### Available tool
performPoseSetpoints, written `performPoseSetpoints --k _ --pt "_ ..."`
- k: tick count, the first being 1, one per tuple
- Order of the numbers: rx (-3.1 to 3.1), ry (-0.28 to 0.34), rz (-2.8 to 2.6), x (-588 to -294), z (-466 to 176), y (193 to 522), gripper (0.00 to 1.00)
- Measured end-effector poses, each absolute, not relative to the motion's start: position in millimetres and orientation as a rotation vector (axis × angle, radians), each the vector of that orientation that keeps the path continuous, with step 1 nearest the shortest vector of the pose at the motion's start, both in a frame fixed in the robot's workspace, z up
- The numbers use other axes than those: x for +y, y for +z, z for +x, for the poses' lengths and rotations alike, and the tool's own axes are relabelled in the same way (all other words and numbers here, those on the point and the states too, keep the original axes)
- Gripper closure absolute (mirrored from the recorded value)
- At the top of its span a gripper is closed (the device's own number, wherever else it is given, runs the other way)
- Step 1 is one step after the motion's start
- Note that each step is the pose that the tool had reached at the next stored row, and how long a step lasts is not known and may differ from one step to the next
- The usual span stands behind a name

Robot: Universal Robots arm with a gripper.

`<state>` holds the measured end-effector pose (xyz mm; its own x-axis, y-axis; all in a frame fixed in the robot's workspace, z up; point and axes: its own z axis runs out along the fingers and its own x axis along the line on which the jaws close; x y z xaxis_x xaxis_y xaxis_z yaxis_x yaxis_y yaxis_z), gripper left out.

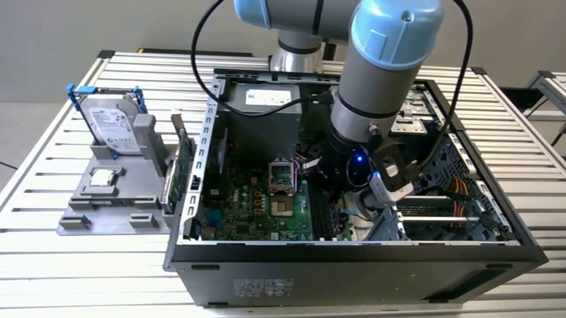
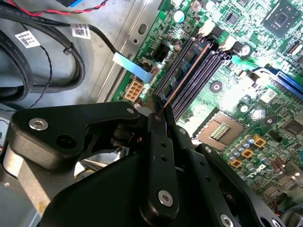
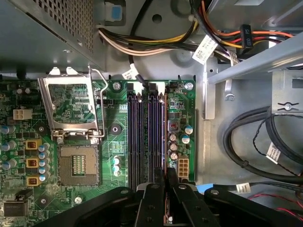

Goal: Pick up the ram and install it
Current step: 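Insert the ram into the slot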

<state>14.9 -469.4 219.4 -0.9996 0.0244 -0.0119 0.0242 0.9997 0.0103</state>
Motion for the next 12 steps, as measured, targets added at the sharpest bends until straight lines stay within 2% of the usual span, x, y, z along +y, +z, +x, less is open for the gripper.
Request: performPoseSetpoints --k 12 --pt "3.132 0.016 0.026 -469.5 13.9 217.1 1.00"
